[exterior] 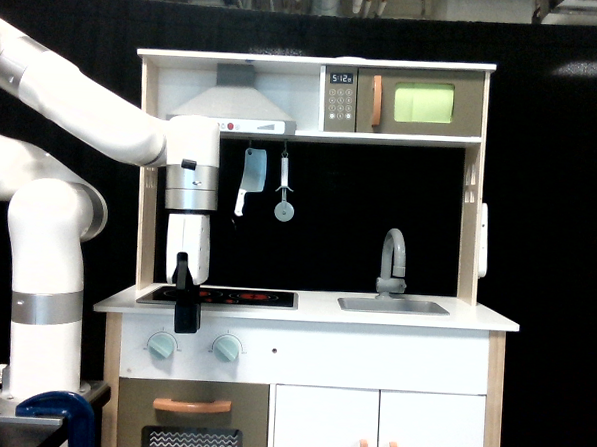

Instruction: Open the oven door

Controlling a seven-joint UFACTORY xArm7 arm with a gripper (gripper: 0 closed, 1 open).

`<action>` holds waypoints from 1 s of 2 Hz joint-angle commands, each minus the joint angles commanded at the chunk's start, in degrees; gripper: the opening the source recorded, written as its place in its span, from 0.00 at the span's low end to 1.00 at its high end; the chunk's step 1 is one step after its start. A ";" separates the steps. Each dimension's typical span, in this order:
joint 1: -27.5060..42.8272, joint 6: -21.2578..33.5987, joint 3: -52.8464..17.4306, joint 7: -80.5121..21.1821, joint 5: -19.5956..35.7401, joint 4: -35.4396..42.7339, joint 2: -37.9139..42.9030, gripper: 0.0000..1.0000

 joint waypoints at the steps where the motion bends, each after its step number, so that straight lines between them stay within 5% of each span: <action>1: 1.46 1.36 0.41 0.03 0.42 0.93 -1.43 1.00; 2: 1.66 -0.39 -0.42 -1.40 -0.15 3.42 -0.18 1.00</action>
